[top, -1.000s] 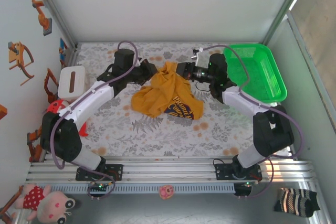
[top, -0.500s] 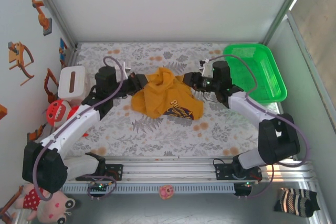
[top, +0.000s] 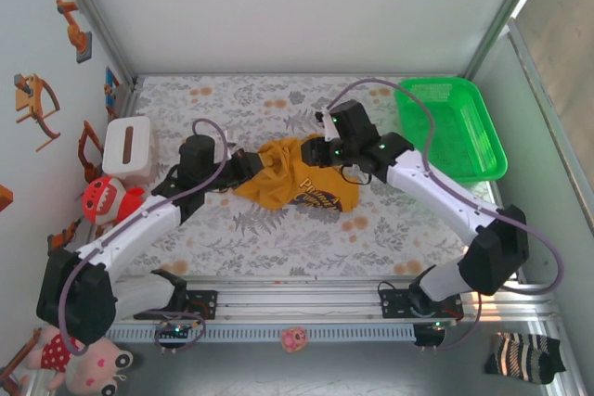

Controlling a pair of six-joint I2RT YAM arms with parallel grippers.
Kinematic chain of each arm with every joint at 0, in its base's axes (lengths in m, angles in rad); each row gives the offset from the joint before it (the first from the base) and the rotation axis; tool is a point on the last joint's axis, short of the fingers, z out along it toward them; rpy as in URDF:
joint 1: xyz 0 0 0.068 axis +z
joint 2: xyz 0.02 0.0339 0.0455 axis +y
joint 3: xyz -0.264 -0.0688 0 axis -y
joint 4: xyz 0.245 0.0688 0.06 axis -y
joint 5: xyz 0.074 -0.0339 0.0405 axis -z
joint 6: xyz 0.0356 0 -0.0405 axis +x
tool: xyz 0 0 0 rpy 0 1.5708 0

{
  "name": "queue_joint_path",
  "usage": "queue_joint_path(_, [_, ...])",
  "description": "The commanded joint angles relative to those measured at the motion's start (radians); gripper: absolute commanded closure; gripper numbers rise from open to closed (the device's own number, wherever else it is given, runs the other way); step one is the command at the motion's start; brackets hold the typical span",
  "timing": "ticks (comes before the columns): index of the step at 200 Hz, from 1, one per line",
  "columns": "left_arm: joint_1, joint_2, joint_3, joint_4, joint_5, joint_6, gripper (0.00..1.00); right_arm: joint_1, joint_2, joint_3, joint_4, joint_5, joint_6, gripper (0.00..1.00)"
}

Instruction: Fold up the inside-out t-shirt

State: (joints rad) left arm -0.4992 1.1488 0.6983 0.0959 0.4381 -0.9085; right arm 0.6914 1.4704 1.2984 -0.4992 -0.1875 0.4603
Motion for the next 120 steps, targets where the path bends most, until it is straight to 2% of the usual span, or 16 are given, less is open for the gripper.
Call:
queue_joint_path(1, [-0.008,-0.076,-0.03,-0.046,-0.087,0.015,1.0,0.044,0.054,0.077,-0.065,0.083,-0.057,0.6])
queue_joint_path(34, [-0.008,-0.115,-0.035,-0.085,-0.108,0.025,1.0,0.067,0.19,0.187,-0.066,0.115,-0.052,0.53])
queue_joint_path(94, [-0.007,-0.106,-0.02,-0.086,-0.105,0.031,1.0,0.086,0.407,0.339,-0.068,0.12,-0.046,0.52])
queue_joint_path(101, [-0.008,-0.107,-0.019,-0.088,-0.107,0.034,1.0,0.084,0.429,0.358,-0.072,0.123,-0.045,0.57])
queue_joint_path(112, [-0.007,-0.105,-0.019,-0.091,-0.117,0.037,1.0,0.074,0.448,0.373,-0.07,0.121,-0.033,0.81])
queue_joint_path(118, [-0.008,-0.105,-0.02,-0.094,-0.123,0.039,1.0,0.063,0.448,0.37,-0.064,0.115,-0.023,0.99])
queue_joint_path(120, [-0.007,-0.104,-0.021,-0.094,-0.125,0.04,1.0,0.058,0.446,0.368,-0.063,0.113,-0.018,1.0])
